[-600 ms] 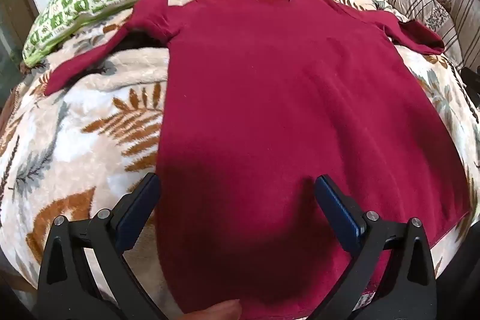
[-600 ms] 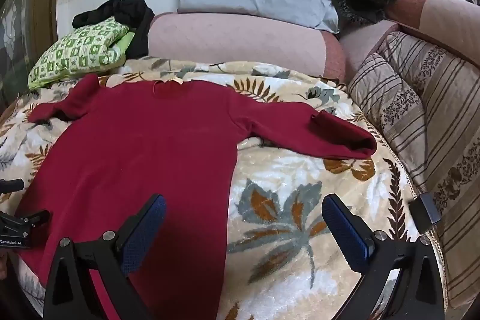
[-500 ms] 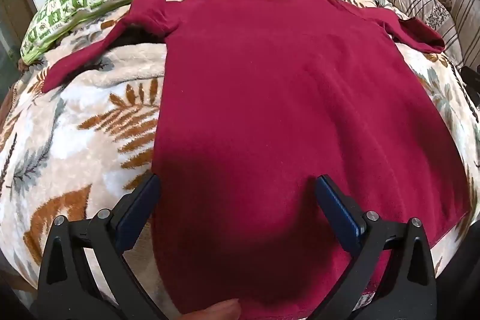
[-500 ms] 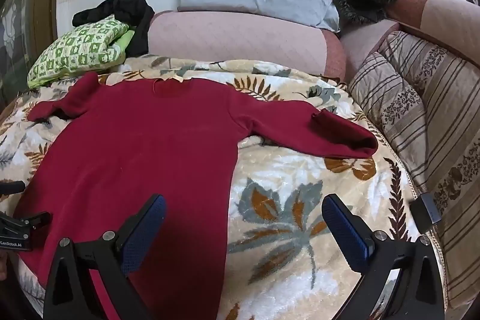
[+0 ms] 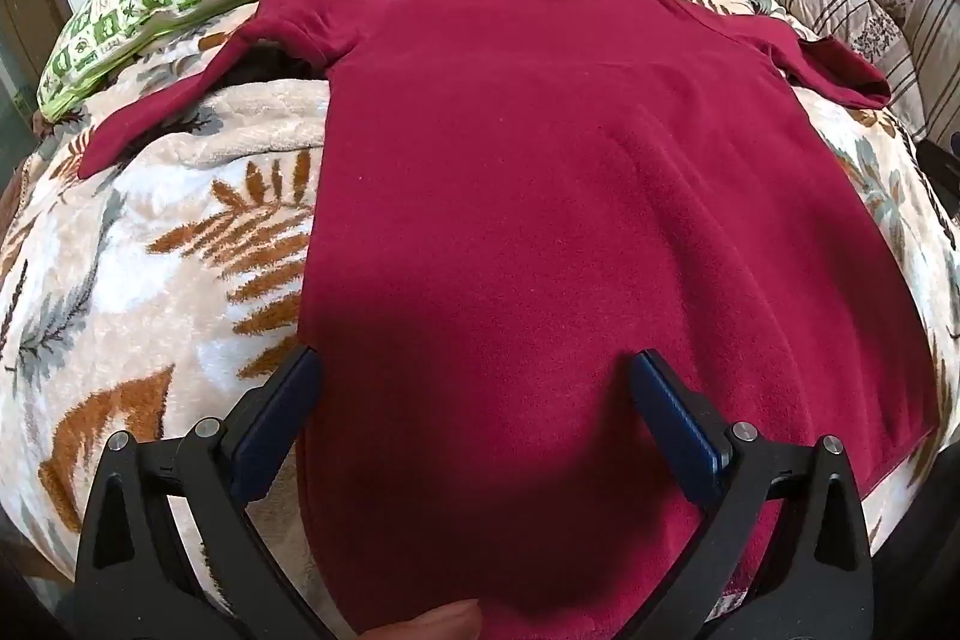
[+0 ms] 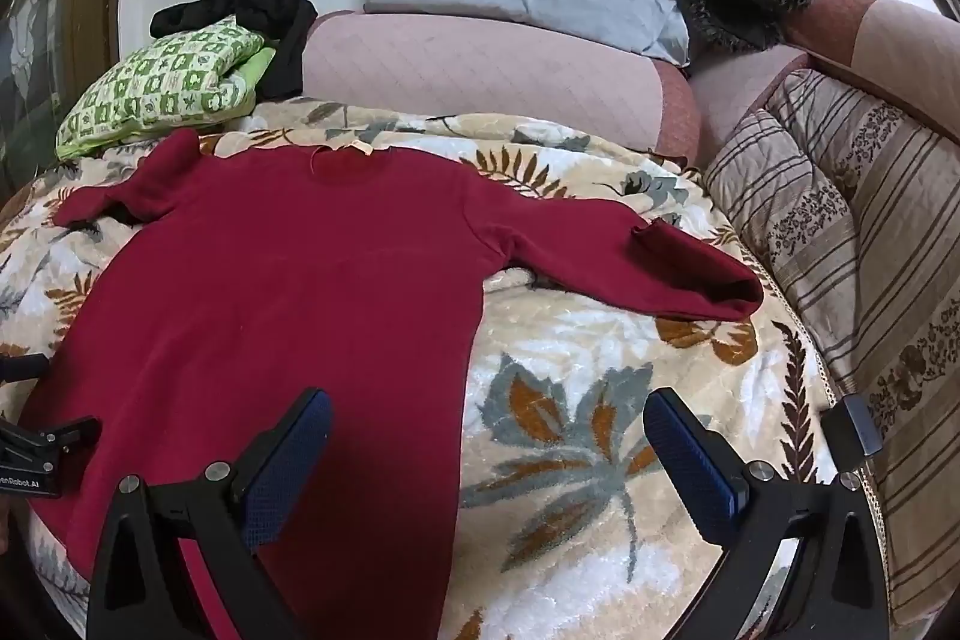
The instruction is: Fold small clothes
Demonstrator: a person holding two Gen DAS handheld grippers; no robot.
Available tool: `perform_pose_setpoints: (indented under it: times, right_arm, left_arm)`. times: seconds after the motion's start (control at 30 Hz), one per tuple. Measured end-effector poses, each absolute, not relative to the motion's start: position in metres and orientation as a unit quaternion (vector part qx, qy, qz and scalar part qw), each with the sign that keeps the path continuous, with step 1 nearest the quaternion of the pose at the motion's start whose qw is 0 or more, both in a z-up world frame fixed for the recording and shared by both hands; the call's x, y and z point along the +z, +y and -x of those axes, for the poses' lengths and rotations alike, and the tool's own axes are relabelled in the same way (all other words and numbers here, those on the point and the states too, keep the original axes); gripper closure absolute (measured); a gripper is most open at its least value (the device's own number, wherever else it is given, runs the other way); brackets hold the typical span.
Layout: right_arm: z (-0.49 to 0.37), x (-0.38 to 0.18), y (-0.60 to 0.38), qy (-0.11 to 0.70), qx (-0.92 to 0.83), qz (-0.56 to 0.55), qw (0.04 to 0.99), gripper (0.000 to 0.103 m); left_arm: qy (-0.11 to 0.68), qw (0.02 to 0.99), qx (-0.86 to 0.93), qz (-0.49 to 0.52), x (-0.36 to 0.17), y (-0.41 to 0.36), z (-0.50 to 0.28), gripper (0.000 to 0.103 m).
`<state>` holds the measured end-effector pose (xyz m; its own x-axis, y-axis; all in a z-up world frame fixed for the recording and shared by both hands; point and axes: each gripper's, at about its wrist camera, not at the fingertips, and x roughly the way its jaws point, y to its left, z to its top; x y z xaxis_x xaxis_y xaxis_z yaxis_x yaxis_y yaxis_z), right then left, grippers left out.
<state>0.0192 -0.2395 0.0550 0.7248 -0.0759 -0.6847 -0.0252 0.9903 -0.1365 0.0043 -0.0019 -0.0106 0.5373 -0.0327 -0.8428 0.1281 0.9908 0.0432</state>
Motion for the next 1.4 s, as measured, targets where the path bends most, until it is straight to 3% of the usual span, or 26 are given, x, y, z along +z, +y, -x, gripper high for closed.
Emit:
perform_pose_setpoints:
  times: [1.4]
  right_arm:
    - [-0.0193,0.0569,-0.2398,0.367,-0.016,0.069,0.927,0.0]
  left_arm:
    - [0.482,0.874,-0.049,-0.038,-0.0107,0.0013,-0.0063,0.001]
